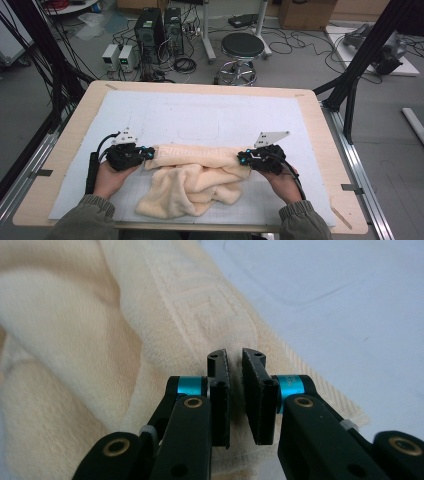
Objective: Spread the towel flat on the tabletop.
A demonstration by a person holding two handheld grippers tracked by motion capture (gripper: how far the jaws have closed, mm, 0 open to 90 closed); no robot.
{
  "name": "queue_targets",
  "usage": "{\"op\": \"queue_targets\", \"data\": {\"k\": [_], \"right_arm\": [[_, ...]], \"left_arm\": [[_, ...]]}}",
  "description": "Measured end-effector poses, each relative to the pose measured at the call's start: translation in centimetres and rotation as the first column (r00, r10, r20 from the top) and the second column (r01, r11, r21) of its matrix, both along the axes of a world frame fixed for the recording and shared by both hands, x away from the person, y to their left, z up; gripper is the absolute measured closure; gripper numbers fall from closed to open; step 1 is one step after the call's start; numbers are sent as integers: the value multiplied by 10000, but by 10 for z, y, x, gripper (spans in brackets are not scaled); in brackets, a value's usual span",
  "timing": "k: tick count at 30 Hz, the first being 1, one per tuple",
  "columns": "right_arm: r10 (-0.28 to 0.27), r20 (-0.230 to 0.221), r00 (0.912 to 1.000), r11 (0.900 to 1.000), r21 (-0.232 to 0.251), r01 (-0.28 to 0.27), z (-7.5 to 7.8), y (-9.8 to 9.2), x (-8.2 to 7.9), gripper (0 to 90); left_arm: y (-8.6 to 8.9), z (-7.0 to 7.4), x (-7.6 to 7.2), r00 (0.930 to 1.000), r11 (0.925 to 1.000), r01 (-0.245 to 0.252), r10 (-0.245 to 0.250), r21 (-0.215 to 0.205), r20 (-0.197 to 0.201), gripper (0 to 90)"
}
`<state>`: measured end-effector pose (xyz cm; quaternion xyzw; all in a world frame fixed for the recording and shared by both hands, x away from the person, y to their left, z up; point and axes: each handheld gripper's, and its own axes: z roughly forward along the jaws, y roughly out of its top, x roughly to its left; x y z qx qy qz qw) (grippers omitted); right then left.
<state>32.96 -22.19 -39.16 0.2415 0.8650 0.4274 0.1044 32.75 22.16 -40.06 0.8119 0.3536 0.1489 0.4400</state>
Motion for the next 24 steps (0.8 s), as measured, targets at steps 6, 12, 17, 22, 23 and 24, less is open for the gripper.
{"op": "queue_targets", "data": {"k": [6, 12, 17, 22, 23, 24], "right_arm": [[-184, 644, 9978, 9997, 166, 173, 30, -2, 5, 821], [-325, 1065, 9938, 9989, 359, 289, 51, -3, 12, 821], [-165, 980, 9951, 9988, 479, 119, 56, -4, 11, 821], [226, 581, 9981, 9976, 633, -262, 53, -4, 5, 820], [241, 495, 9985, 9974, 664, -274, 52, -4, 3, 819], [290, 406, 9988, 9965, 769, -321, 50, -5, 3, 819]], "left_arm": [[4, 29, 3, 9975, 9983, -239, 273, -529, 649, 840], [5, 54, 7, 9918, 9944, -478, 585, -938, 1140, 842], [7, 58, 2, 9900, 9942, -424, 551, -989, 1296, 842], [9, 53, -4, 9915, 9956, -280, 391, -896, 1241, 843], [8, 52, -5, 9914, 9955, -288, 399, -900, 1244, 843], [8, 51, -5, 9916, 9955, -265, 378, -913, 1238, 843]]}}
